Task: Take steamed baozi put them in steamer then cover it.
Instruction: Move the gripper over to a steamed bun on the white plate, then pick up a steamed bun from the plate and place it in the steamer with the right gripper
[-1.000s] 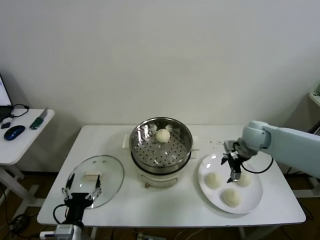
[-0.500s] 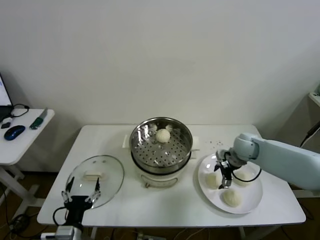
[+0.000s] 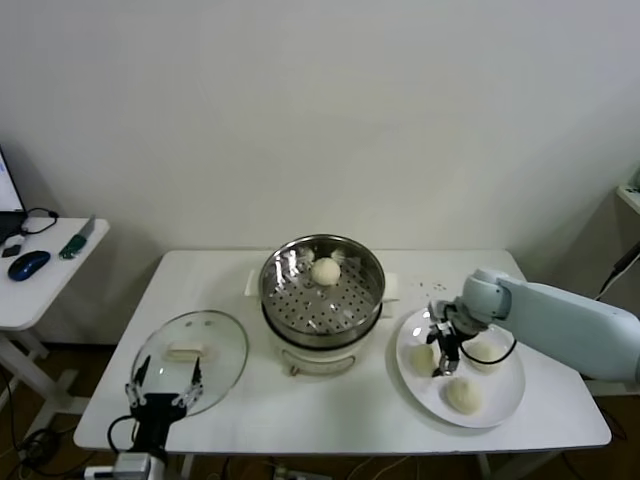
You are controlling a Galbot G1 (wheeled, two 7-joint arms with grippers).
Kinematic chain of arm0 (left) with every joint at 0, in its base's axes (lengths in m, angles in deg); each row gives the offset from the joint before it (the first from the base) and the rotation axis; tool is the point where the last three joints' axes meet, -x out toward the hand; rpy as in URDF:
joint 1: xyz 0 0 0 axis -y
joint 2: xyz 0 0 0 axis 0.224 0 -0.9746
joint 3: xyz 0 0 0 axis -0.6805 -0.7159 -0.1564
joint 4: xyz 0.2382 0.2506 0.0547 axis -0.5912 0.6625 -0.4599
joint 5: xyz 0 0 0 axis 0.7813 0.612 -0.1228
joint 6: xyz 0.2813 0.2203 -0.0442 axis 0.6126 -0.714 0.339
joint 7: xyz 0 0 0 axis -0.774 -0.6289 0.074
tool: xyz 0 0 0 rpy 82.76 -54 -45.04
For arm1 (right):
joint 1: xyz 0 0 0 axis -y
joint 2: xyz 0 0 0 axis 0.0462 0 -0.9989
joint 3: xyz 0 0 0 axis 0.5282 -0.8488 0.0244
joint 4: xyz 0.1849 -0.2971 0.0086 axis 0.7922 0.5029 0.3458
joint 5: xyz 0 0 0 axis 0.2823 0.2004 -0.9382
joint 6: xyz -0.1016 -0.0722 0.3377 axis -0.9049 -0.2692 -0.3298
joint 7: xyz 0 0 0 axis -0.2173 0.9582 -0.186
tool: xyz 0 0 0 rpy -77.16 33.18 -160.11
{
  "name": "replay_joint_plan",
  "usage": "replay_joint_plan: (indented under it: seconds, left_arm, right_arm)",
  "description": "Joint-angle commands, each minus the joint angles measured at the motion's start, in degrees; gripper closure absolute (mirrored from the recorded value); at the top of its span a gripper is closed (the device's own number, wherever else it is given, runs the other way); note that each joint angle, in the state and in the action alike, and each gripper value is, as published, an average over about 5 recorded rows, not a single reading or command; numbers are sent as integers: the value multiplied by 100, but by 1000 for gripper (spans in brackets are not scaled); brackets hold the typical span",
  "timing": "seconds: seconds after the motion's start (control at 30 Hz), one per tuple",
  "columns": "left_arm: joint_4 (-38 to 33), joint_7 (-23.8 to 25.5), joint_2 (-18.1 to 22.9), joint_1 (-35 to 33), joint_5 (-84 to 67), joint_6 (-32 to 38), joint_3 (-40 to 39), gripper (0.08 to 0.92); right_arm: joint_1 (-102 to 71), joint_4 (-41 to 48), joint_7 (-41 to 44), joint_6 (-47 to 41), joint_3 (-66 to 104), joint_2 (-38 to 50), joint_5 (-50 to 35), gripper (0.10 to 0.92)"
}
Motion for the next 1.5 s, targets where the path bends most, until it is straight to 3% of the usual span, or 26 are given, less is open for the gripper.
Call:
replay_joint_plan:
  seconds: [0.03, 0.3, 0.6, 0.8, 1.03, 1.3, 1.5]
  left_arm:
    - [-1, 5, 17, -10, 44, 11, -9, 177]
    - [-15, 8, 59, -24, 72, 7, -57, 177]
    - [4, 27, 67, -19, 280, -4, -239, 177]
    - [2, 50, 105, 51, 427, -6, -438, 177]
    - [-63, 5, 27, -95, 462, 43, -605, 177]
    - [-170, -19, -27, -226, 468, 94, -615, 177]
    - [-193, -334, -10, -35, 435, -13, -610, 177]
  right_arm:
    - [-41, 51, 30, 19, 48, -42, -77, 334]
    - [874, -256, 30, 24, -488, 291, -578, 338]
    - [3856, -454, 335, 315, -2466, 388, -1689, 338]
    - [5098, -417, 395, 376, -3218, -311, -2569, 338]
    - [5162, -147, 164, 85, -2850, -1382, -3614, 338]
    - [4579, 432, 7, -98, -2493, -2621, -3854, 338]
    - [3903, 850, -159, -266, -2186, -3335, -3663, 338]
